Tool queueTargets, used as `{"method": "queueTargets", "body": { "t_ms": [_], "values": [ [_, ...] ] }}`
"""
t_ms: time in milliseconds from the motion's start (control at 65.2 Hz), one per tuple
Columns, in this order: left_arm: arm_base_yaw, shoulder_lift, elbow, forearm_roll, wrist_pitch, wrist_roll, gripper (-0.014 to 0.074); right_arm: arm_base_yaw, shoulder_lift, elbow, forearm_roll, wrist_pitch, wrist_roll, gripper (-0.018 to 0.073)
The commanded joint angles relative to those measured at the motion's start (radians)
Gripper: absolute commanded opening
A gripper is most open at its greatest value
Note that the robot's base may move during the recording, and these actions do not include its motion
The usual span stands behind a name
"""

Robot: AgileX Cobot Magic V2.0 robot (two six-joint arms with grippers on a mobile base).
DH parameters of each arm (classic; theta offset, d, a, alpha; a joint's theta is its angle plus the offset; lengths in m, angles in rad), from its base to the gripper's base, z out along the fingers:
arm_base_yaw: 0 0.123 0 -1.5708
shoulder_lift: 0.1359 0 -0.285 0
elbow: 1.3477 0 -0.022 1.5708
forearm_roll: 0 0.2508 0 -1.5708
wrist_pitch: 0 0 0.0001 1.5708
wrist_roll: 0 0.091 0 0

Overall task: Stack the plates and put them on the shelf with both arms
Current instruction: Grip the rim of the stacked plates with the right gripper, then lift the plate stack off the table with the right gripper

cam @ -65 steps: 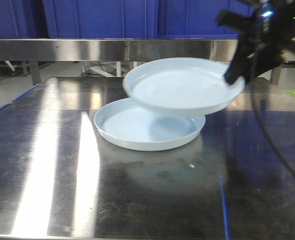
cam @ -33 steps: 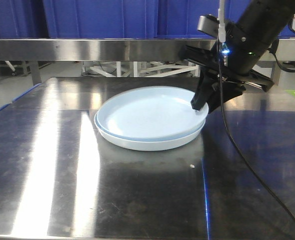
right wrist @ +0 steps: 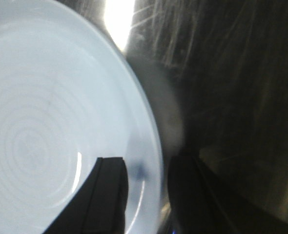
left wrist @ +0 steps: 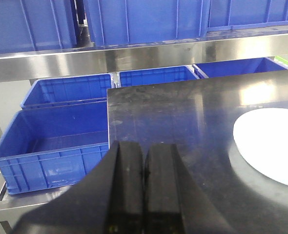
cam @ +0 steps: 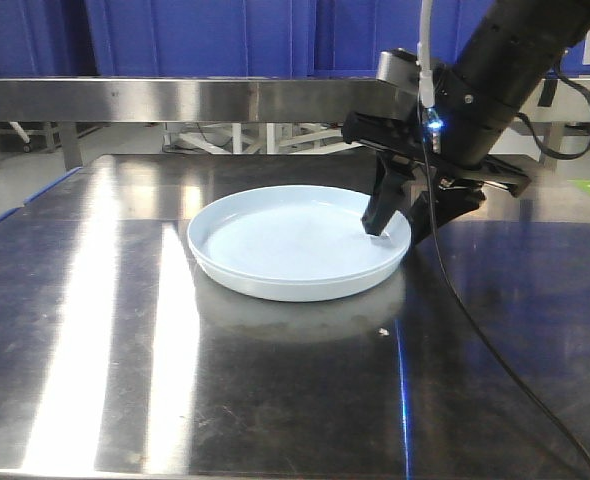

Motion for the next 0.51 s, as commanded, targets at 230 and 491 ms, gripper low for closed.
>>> {"method": "queueTargets", "body": {
  "t_ms": [230, 491],
  "values": [
    [0.002, 0.007, -0.030, -0.001, -0.093, -0.011, 0.0082, 0.017, -0.027, -0.021, 0.015, -0.013, -0.003, 0.0111],
    [0.002, 0.007, -0.030, -0.001, -0.093, -0.011, 0.0082, 0.013, -0.101, -0.016, -0.004, -0.079, -0.007, 0.0056]
  ]
}}
